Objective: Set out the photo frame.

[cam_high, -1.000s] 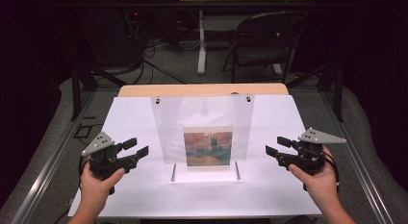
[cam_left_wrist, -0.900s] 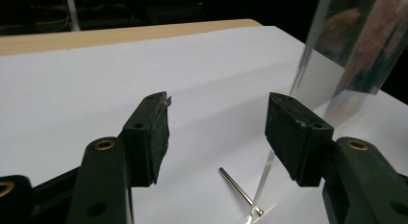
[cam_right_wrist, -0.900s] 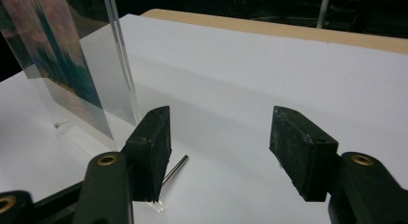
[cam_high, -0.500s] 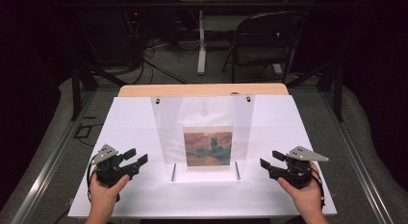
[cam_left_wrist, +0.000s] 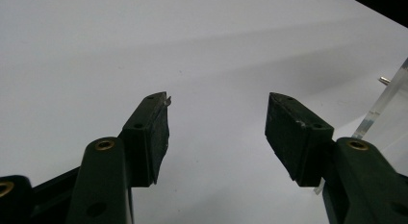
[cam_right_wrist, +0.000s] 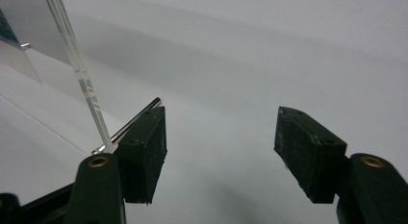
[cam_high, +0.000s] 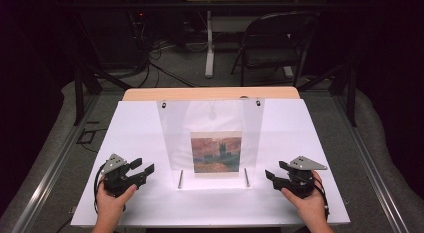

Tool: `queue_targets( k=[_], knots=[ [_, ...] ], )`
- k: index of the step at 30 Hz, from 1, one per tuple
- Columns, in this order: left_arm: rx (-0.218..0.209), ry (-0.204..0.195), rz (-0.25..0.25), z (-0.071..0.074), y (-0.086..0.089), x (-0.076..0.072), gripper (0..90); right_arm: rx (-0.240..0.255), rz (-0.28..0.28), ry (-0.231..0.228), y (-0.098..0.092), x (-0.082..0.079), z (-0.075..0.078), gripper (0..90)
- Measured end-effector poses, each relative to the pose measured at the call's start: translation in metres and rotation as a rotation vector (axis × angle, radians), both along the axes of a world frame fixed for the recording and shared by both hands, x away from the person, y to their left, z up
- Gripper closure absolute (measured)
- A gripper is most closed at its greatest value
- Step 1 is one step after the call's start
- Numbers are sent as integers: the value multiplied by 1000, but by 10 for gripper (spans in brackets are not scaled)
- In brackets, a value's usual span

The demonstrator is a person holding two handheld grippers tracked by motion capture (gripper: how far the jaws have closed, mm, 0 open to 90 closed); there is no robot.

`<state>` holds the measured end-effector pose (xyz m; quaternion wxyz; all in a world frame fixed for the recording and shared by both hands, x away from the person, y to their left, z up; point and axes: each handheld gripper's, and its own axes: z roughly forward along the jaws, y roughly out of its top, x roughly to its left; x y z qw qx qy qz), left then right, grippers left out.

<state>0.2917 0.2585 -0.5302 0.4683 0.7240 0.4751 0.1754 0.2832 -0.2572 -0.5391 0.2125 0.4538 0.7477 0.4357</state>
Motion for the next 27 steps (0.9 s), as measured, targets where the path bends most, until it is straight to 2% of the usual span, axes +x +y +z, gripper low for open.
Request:
queue_targets(
  k=[7, 12, 27],
  knots=[
    [21, 19, -30, -8, -8, 1, 405, -5, 8, 19, 2, 1, -4, 352],
    [60, 31, -55, -11, -15, 1, 404, -2, 23, 28, 3, 0, -5, 353],
    [58, 51, -56, -13, -16, 3, 398, 14, 32, 44, 0, 0, -5, 361]
  ],
)
